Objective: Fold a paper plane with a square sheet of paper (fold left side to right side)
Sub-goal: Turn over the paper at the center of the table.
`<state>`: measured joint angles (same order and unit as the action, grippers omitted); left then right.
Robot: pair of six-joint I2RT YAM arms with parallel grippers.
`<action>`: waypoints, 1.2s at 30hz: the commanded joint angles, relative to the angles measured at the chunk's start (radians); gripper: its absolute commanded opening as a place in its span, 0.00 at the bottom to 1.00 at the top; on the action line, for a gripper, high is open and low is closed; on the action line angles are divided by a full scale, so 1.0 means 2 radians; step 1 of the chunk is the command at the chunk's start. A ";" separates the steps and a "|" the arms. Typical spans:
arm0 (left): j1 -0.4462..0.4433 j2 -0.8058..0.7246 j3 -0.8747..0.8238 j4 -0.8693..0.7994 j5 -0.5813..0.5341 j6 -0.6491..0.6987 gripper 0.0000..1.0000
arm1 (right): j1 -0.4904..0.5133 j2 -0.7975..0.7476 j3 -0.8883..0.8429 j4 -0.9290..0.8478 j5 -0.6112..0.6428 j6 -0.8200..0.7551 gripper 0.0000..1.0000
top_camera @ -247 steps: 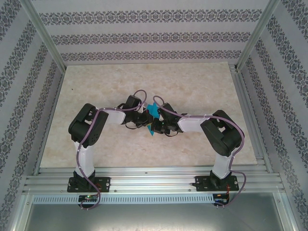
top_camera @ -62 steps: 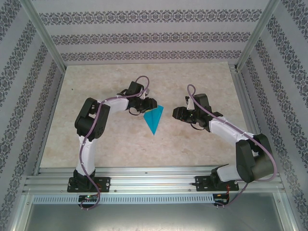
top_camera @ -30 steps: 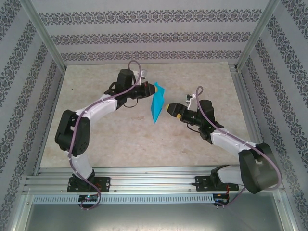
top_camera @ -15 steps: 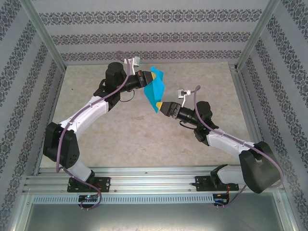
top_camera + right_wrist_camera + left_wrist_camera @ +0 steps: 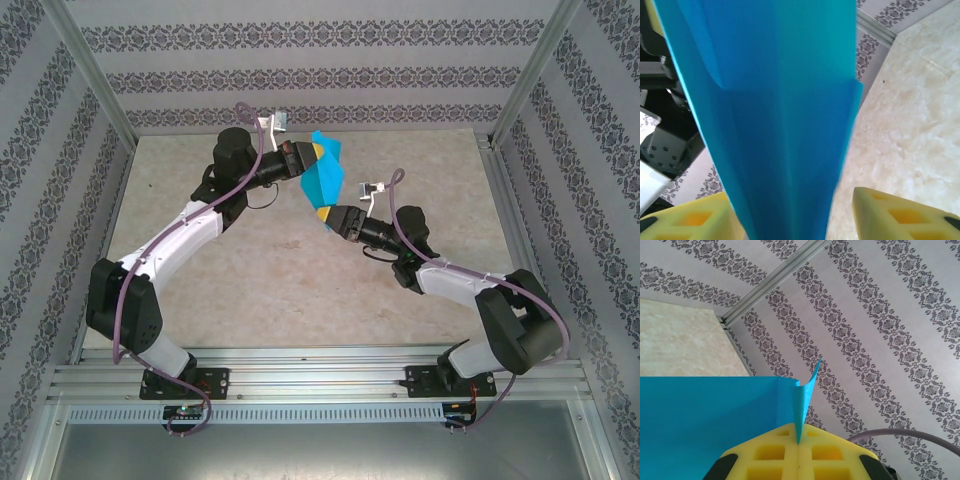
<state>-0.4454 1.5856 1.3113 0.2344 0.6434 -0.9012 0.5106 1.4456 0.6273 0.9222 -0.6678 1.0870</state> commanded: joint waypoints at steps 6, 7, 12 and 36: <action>0.004 -0.014 -0.010 0.017 0.003 -0.001 0.04 | 0.002 0.007 0.009 0.046 -0.015 0.009 0.33; 0.005 -0.014 -0.009 0.016 0.004 -0.001 0.05 | 0.002 0.006 0.008 0.045 -0.014 0.009 0.30; 0.011 -0.016 -0.009 0.008 0.008 0.002 0.13 | 0.001 -0.001 0.007 0.028 -0.012 -0.001 0.13; 0.108 -0.333 -0.095 -0.411 -0.400 0.209 0.77 | 0.209 0.147 0.382 -1.026 0.774 -0.331 0.00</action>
<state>-0.2420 0.9348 1.1633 -0.4480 0.0235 -0.5289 0.8909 1.6184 1.3159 -0.7959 0.5499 0.4522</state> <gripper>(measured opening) 0.768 0.043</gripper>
